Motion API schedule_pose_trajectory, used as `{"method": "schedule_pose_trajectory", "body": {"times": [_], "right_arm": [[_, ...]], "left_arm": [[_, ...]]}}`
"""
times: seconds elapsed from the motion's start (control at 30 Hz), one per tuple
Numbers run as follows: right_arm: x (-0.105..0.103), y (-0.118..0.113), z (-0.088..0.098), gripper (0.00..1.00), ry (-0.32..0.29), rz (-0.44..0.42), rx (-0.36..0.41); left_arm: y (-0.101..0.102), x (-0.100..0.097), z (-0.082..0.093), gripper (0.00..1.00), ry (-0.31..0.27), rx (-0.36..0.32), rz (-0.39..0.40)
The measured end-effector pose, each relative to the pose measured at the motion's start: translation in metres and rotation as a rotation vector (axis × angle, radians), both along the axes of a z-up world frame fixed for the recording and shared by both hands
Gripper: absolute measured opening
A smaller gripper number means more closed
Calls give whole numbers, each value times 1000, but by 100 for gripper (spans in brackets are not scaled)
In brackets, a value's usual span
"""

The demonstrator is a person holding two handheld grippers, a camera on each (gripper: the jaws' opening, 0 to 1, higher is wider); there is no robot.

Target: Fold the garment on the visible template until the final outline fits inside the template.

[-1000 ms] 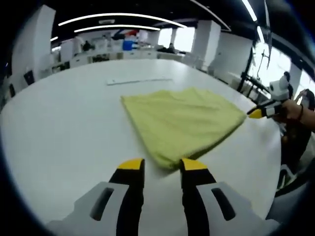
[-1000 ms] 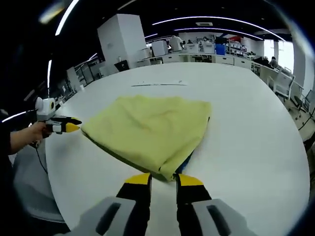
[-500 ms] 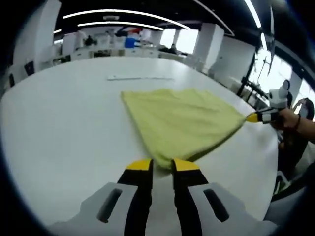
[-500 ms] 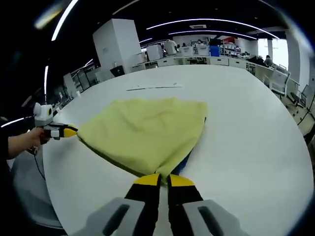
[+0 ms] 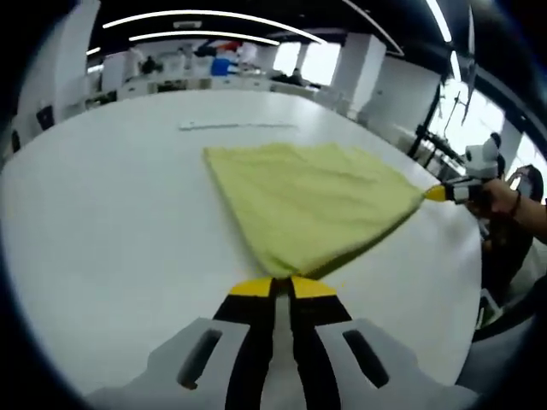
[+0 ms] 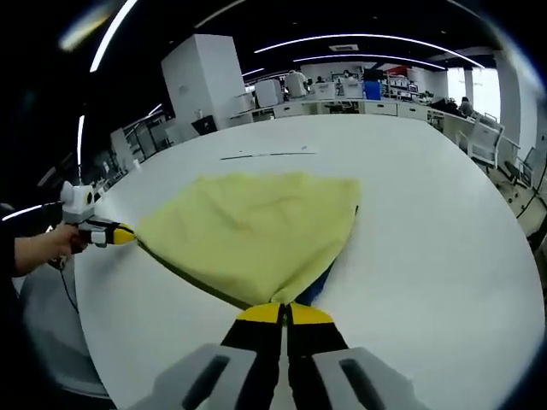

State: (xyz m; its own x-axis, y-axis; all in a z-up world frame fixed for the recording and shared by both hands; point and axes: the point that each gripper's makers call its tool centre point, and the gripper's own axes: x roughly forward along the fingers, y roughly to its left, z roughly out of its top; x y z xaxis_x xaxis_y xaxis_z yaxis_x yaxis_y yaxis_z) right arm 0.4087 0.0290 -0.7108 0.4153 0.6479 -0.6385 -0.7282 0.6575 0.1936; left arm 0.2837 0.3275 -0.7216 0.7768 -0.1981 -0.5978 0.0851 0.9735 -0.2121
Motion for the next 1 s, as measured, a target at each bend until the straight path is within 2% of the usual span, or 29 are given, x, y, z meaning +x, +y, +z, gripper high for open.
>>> {"method": "schedule_pose_trajectory", "body": {"times": [0.3, 0.53, 0.7, 1.0], "right_arm": [[1, -2, 0, 0, -3, 2, -5], [2, -8, 2, 0, -8, -2, -13], [6, -18, 4, 0, -21, -11, -33], [6, -25, 2, 0, -38, 16, -79]], "left_arm": [[1, -1, 7, 0, -23, -15, -14], [6, -4, 9, 0, -16, 14, -14], [18, -6, 11, 0, -14, 24, 14], [16, -7, 9, 0, -1, 61, -16]]}}
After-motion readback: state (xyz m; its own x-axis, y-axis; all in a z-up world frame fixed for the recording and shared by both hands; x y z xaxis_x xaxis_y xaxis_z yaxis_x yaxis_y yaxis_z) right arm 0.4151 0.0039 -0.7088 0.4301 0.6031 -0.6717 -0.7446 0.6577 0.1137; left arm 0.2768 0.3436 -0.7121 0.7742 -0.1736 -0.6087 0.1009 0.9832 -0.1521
